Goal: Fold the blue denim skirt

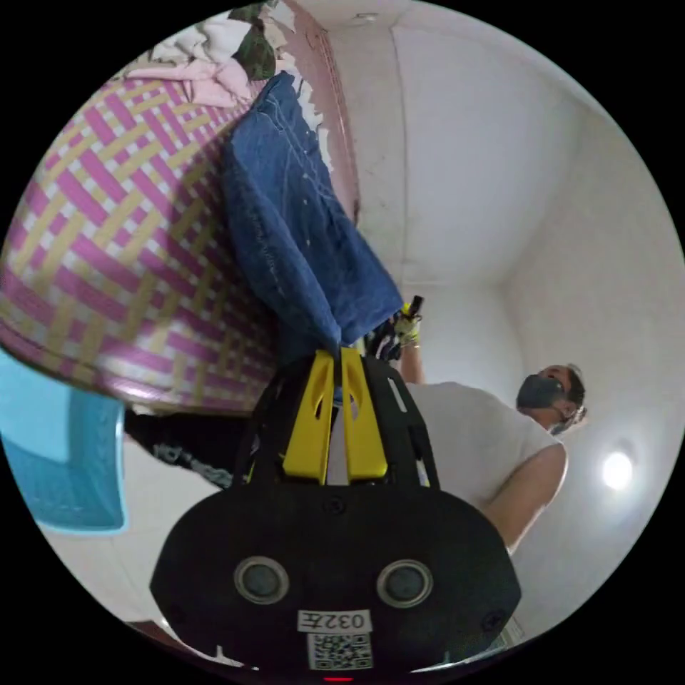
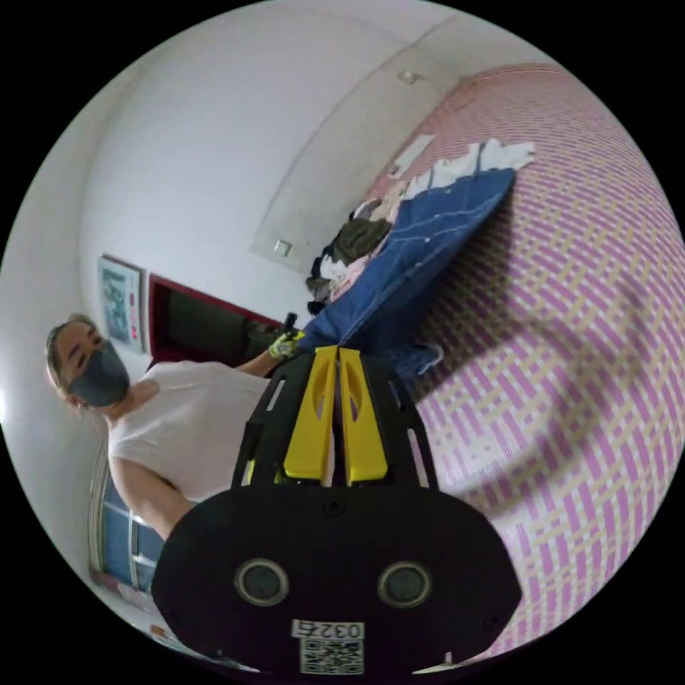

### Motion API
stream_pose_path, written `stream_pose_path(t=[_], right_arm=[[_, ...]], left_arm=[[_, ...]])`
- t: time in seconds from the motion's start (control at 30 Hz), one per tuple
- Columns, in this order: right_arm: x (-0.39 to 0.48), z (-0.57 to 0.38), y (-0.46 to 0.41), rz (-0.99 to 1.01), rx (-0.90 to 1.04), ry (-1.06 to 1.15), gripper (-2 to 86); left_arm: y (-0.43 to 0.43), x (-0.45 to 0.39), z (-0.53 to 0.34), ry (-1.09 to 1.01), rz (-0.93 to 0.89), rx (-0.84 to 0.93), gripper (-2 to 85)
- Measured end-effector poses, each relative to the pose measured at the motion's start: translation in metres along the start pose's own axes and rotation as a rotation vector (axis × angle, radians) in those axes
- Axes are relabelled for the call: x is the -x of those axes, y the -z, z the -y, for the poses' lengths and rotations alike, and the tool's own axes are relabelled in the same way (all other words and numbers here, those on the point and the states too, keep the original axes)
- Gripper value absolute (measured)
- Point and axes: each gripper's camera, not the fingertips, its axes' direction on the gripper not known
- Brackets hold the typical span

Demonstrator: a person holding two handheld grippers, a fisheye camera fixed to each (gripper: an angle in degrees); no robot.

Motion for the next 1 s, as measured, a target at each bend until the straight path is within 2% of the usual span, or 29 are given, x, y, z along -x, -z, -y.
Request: stream_pose_path(t=[0.03,0.07,0.13,0.17,0.27,0.4,0.47,0.6,0.7,0.77,0.8,0.83,0.87,0.9,0.93,0.97,1.0], right_arm=[[0.003,-0.002,0.018,-0.049,-0.033,-0.046,-0.5],[-0.006,-0.009,0.030,-0.200,-0.029,-0.163,-0.2],[-0.028,-0.028,0.040,-0.409,-0.053,-0.334,1.2],[-0.039,-0.044,0.039,-0.406,-0.098,-0.366,3.1],[-0.077,-0.085,0.015,-0.302,-0.158,-0.482,6.0],[-0.100,-0.117,-0.023,-0.407,-0.106,-0.534,8.2],[-0.100,-0.124,-0.041,-0.429,-0.106,-0.441,10.0],[-0.099,-0.119,-0.065,-0.473,-0.031,-0.306,12.2],[-0.105,-0.106,-0.085,-0.291,0.065,-0.266,7.3],[-0.082,-0.081,-0.099,0.034,0.108,-0.185,6.5],[-0.068,-0.072,-0.099,0.129,0.088,-0.114,7.0],[-0.032,-0.059,-0.092,0.274,-0.002,0.054,7.9],[0.003,-0.051,-0.083,0.320,-0.082,0.202,8.0],[0.016,-0.049,-0.079,0.300,-0.106,0.247,8.1],[0.028,-0.046,-0.075,0.184,-0.132,0.248,8.0],[0.024,-0.048,-0.075,0.028,-0.130,0.163,8.0],[0.016,-0.050,-0.076,-0.044,-0.114,0.103,8.0]], left_arm=[[0.014,-0.006,-0.005,0.018,0.092,0.037,-0.8],[0.028,-0.003,-0.012,0.083,0.195,0.072,-0.9],[0.056,0.018,-0.028,0.238,0.297,0.044,-1.0],[0.077,0.036,-0.043,0.360,0.298,-0.043,-1.1],[0.103,0.046,-0.074,0.504,0.384,-0.172,-0.4],[0.109,0.016,-0.089,0.475,0.528,-0.258,-0.4],[0.108,-0.023,-0.093,0.390,0.645,-0.362,-1.0],[0.080,-0.083,-0.087,0.187,0.704,-0.465,-0.9],[0.019,-0.108,-0.056,0.014,0.617,-0.326,-0.9],[-0.045,-0.116,-0.028,-0.081,0.510,-0.148,-0.9],[-0.061,-0.117,-0.022,-0.098,0.489,-0.108,-0.9],[-0.091,-0.119,-0.012,-0.125,0.461,-0.047,-0.9],[-0.117,-0.120,-0.004,-0.148,0.438,0.000,-0.9],[-0.128,-0.119,0.000,-0.154,0.424,0.022,-0.9],[-0.147,-0.116,0.006,-0.153,0.397,0.056,-0.9],[-0.162,-0.111,0.010,-0.139,0.367,0.079,-0.9],[-0.168,-0.108,0.011,-0.131,0.349,0.089,-0.9]])
